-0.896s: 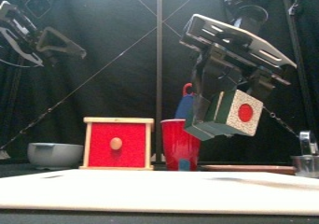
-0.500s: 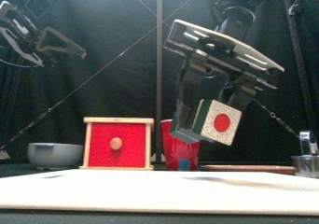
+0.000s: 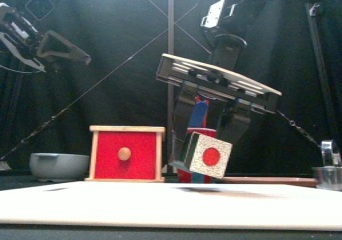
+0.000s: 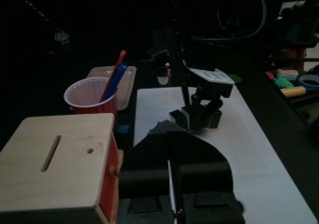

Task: Place sushi on board then cut the sushi with the knife then place the pieces on the plate
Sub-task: Pick knife at handle with right hand

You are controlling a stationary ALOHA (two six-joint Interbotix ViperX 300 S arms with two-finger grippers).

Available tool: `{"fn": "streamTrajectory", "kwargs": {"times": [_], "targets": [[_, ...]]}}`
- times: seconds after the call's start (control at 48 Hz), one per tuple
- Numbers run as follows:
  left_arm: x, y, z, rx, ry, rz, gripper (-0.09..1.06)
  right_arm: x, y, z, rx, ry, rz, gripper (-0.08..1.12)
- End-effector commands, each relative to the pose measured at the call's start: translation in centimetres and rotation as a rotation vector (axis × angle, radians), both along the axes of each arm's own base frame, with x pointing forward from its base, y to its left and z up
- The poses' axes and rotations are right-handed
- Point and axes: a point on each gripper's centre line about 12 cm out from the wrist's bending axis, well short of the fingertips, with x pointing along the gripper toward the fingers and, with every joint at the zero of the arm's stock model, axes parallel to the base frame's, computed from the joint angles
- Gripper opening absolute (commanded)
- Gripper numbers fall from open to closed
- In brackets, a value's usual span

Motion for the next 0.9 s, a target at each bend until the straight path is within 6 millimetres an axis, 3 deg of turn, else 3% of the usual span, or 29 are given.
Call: {"fn": "streamTrajectory", "kwargs": {"times": [0.021,0.229,0.521,0.729,0.896], "targets": [[0.2,0.0,0.5,0.003,-0.017,-0.003,-0.03,0.3,0.1,1.5,0.006,-0.037,-0.003,0.68],[0.2,0.0,0.4,0.003,-0.015,-0.003,-0.03,0.4,0.3,1.4,0.033,-0.046,-0.006,0.72],[0.2,0.0,0.4,0.005,-0.012,-0.003,-0.03,0.5,0.7,0.7,0.076,-0.075,0.005,0.93],[0.2,0.0,0.4,0.003,-0.014,-0.003,-0.03,0.4,0.6,1.1,0.072,-0.074,0.006,0.94],[0.2,0.0,0.4,0.003,-0.012,-0.003,-0.03,0.3,0.4,2.6,0.040,-0.098,0.028,0.94]]}}
